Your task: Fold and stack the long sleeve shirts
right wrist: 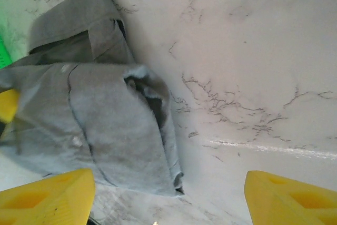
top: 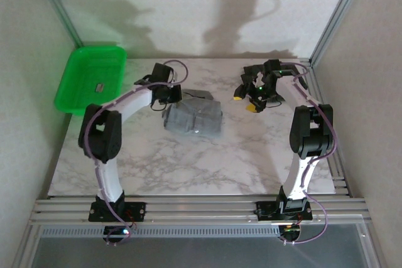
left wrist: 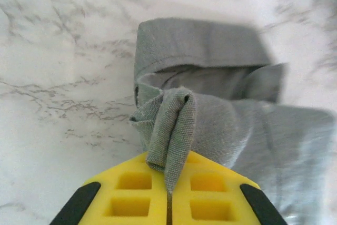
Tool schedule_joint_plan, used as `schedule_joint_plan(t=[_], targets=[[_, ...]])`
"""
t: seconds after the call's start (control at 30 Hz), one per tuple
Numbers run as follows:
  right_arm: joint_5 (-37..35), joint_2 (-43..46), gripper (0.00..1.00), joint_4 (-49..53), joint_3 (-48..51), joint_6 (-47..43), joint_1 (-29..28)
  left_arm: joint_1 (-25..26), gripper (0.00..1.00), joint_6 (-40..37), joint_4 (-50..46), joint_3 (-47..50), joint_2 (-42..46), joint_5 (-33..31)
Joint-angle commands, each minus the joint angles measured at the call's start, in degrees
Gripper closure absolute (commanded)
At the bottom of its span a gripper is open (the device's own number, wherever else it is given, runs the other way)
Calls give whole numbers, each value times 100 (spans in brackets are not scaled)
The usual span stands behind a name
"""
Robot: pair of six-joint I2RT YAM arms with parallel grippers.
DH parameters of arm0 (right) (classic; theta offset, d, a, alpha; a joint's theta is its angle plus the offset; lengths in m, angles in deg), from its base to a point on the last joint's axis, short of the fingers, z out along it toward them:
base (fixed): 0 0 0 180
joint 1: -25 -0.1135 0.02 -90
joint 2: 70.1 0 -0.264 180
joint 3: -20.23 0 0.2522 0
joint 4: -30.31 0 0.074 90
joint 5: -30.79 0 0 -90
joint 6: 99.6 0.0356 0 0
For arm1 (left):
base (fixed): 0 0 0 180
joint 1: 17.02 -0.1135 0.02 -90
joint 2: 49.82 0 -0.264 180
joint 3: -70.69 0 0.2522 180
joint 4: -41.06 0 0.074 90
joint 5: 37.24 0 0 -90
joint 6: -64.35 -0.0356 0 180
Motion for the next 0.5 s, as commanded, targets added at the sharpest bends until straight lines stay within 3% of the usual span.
schedule_joint_plan(t=[0.0, 0.17, 0.47], targets=[[226, -91, 24, 23, -56, -92, -35, -50, 100, 71, 26, 332, 513, -19], [342, -165, 24, 20, -107, -121, -114, -55, 100, 235, 8, 787, 1003, -156], [346, -143, 25, -28, 24, -120, -173, -51, 100, -49, -1244, -240, 1670, -1559]])
